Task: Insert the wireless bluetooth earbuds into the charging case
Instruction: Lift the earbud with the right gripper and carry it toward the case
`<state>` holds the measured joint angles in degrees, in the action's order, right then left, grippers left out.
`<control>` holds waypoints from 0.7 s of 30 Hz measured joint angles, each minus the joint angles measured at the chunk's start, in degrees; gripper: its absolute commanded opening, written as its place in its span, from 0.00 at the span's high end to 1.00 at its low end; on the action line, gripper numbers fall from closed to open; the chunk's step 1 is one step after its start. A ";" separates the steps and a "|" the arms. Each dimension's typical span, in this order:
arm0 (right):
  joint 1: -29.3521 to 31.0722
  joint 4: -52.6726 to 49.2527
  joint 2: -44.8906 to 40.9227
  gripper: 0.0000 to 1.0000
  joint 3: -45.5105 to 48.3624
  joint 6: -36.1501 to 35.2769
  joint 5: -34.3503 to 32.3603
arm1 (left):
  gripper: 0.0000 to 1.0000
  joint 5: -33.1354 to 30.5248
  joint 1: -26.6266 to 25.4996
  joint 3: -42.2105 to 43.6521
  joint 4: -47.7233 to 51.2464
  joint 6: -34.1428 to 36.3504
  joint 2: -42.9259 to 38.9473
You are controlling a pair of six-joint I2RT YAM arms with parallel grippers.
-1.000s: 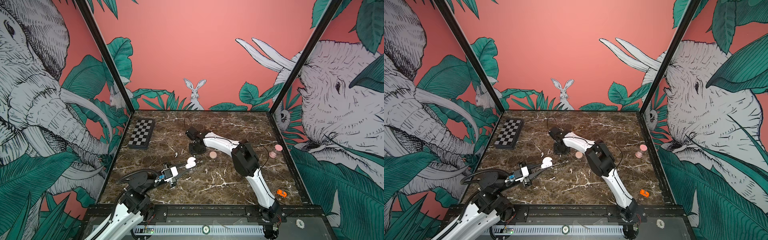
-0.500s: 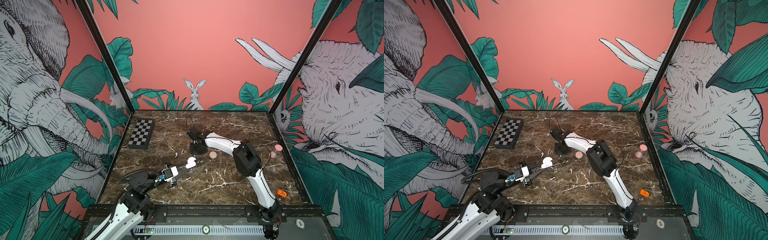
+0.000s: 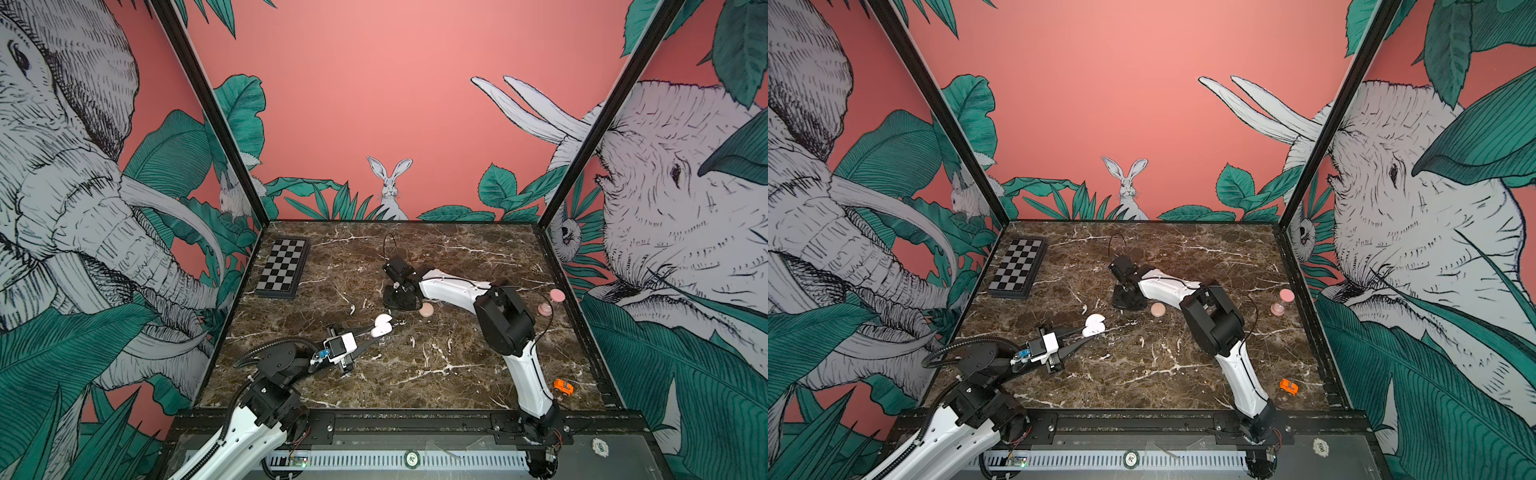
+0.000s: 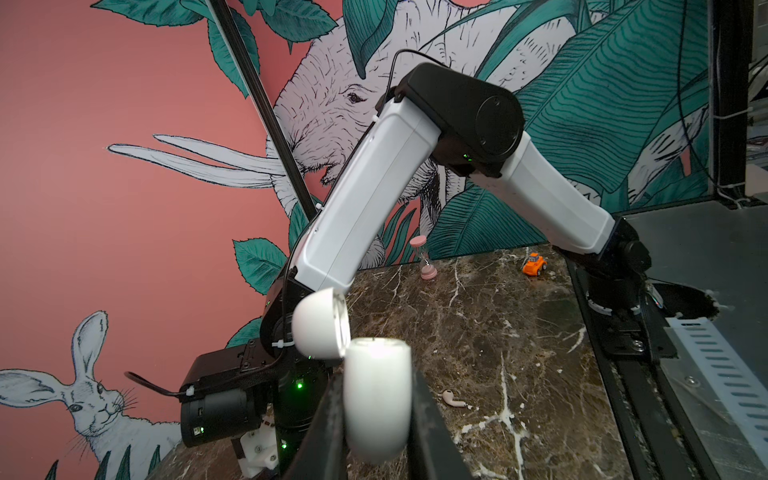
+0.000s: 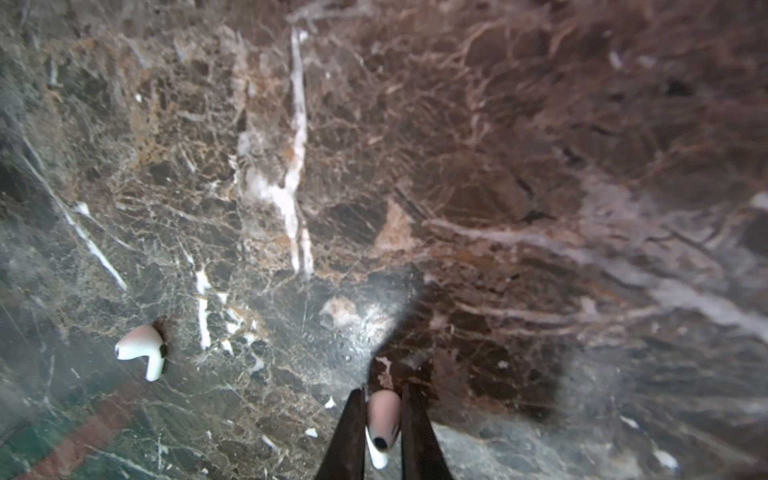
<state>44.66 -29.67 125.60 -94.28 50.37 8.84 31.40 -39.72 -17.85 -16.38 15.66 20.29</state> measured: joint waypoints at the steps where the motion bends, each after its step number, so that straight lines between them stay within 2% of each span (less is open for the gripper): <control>1: -0.04 0.31 -0.13 0.87 0.26 0.24 0.20 | 1.00 0.00 0.00 0.00 0.00 0.00 0.02; 21: -1.73 14.47 -8.24 0.86 15.76 1.77 4.57 | 1.00 -0.55 0.00 0.00 -0.46 -0.57 3.65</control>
<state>42.94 -15.20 117.36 -78.52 52.14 13.41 30.85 -39.72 -17.85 -16.84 15.09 23.94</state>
